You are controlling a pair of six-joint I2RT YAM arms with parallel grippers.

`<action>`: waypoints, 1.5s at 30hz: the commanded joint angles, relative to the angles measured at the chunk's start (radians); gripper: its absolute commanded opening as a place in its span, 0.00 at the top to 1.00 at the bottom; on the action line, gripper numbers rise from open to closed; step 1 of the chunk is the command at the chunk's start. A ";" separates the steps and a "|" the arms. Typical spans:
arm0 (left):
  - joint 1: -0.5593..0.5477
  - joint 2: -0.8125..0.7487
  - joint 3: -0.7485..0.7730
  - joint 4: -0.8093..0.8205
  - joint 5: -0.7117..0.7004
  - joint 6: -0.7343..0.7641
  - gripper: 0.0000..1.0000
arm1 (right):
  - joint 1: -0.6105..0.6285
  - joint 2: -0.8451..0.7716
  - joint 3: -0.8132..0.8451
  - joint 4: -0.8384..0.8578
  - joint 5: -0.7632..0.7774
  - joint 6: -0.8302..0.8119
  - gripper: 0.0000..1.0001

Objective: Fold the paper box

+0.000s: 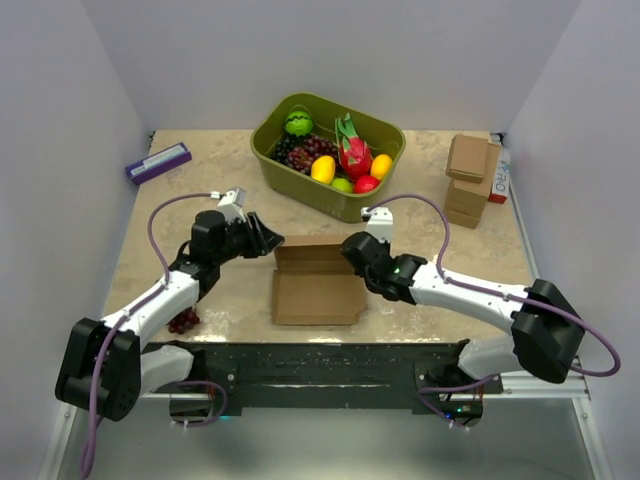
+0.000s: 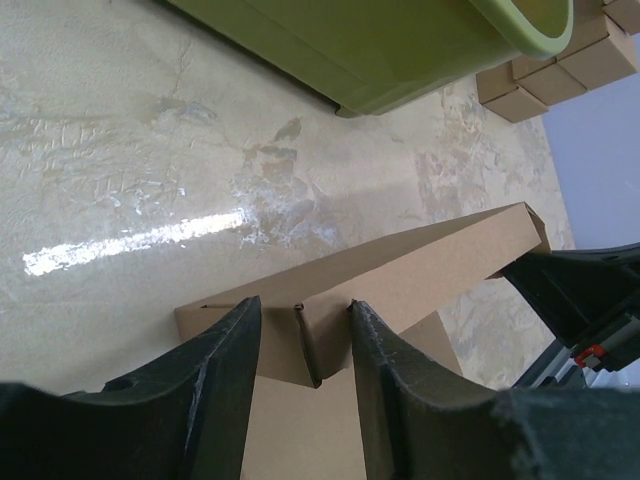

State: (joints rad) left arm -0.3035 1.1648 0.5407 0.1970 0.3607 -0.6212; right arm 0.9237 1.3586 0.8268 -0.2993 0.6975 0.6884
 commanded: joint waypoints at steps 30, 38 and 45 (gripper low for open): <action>-0.126 -0.056 0.079 -0.062 -0.199 0.124 0.33 | 0.003 0.008 0.104 -0.069 -0.049 -0.020 1.00; -0.304 -0.249 0.136 -0.173 -0.578 0.238 0.27 | 0.003 0.016 0.112 -0.090 -0.030 0.013 1.00; -0.599 -0.193 -0.039 0.013 -0.582 0.127 0.39 | 0.001 0.019 0.120 -0.100 -0.007 0.028 1.00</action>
State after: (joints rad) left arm -0.7734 0.8913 0.5930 0.1177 -0.1711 -0.4450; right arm 0.9226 1.3975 0.9169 -0.3969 0.6445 0.6849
